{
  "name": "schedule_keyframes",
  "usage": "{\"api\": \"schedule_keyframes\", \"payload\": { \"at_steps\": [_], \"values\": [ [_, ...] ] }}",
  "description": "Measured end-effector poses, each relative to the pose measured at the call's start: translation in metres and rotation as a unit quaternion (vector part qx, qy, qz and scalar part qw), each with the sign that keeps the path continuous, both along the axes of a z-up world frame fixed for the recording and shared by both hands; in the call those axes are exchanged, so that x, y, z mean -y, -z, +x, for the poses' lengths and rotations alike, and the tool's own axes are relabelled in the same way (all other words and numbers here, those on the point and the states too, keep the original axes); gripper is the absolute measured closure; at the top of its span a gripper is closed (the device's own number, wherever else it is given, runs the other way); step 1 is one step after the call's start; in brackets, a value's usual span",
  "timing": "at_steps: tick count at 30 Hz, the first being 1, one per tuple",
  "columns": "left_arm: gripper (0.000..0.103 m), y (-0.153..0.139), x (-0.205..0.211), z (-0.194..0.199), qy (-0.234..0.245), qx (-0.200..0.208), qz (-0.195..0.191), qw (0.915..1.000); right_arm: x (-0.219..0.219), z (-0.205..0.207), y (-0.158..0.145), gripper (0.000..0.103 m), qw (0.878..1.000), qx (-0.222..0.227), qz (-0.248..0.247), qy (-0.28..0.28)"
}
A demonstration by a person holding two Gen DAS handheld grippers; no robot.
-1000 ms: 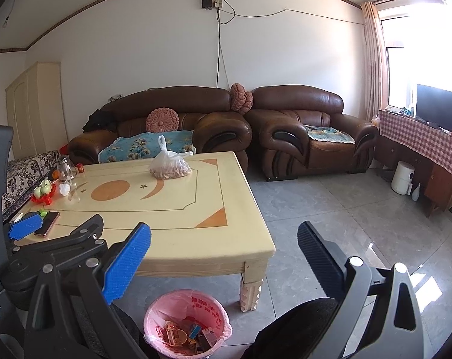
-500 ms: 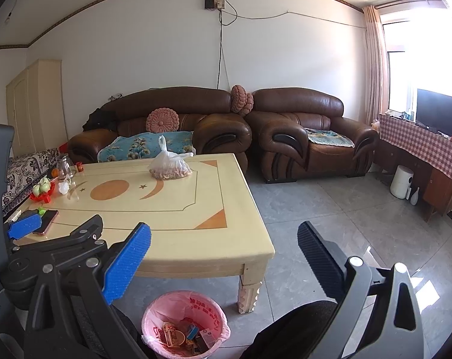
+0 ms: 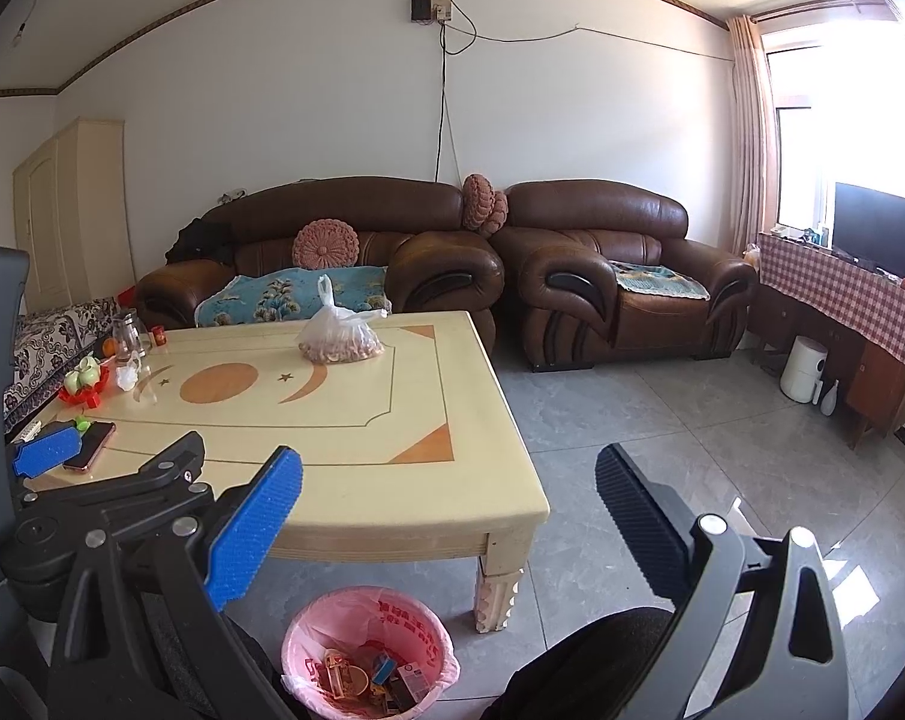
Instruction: Collect trash
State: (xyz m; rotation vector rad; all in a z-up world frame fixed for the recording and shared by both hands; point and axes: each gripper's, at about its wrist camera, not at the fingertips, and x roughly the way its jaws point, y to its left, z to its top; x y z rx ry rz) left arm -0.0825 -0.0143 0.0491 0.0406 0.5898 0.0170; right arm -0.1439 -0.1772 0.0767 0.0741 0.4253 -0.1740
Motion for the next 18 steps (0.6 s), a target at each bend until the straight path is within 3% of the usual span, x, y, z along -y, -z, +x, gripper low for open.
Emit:
{"api": "schedule_keyframes", "payload": {
  "at_steps": [12,18],
  "values": [
    [0.006,0.0018,0.0005,0.0041,0.023,-0.015,-0.021,0.9994,0.0019,-0.0012,0.0018,0.007,1.0,0.002,-0.006,0.002],
    [0.006,0.0032,0.0012,0.0039,0.013,-0.011,-0.011,0.9998,0.0012,-0.0009,0.0026,0.007,1.0,0.003,-0.011,0.002]
  ]
}}
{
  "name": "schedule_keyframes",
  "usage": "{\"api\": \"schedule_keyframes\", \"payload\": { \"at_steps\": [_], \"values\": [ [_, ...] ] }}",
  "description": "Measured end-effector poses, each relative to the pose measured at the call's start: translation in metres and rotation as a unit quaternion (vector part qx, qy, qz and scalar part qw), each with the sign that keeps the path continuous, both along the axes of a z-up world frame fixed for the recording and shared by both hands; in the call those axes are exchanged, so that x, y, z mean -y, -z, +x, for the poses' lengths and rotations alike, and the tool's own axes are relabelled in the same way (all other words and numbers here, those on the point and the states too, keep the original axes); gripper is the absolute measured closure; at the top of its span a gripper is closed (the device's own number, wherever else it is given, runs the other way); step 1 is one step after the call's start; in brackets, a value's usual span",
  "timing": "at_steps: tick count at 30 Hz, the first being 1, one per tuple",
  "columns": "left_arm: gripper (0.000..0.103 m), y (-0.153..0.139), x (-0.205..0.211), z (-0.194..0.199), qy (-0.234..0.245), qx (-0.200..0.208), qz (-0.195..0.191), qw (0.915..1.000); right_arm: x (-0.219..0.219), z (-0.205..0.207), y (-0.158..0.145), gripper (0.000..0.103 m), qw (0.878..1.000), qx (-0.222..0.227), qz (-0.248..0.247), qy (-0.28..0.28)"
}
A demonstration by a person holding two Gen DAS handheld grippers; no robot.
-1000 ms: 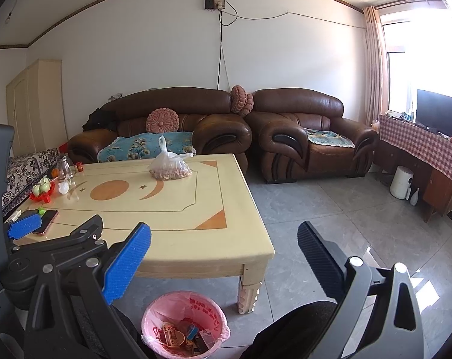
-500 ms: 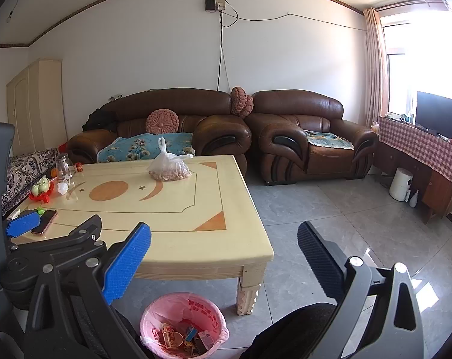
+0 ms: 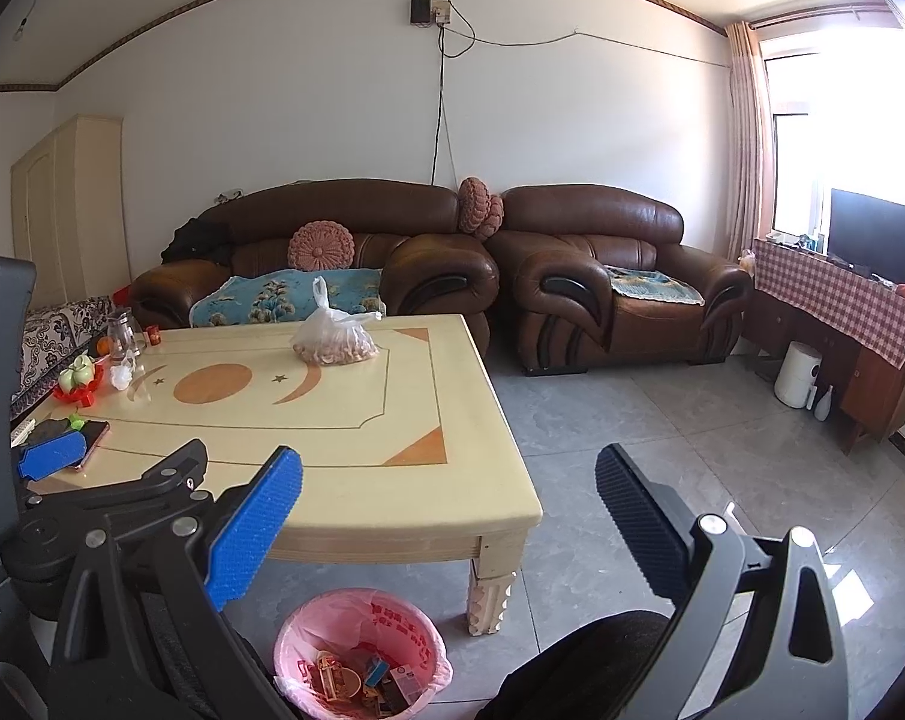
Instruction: Collect trash
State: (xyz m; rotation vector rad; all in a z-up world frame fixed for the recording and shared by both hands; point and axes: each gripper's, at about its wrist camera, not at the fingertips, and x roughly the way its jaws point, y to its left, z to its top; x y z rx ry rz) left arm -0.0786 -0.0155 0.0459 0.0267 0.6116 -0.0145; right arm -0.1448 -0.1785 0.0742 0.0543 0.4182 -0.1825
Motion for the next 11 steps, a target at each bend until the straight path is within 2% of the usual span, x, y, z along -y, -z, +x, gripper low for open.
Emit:
{"api": "schedule_keyframes", "payload": {
  "at_steps": [11],
  "values": [
    [0.006,0.001,0.0022,0.0029,0.0,-0.013,0.002,0.9999,-0.0019,0.0022,0.0004,0.007,1.0,-0.002,-0.004,-0.001]
  ]
}}
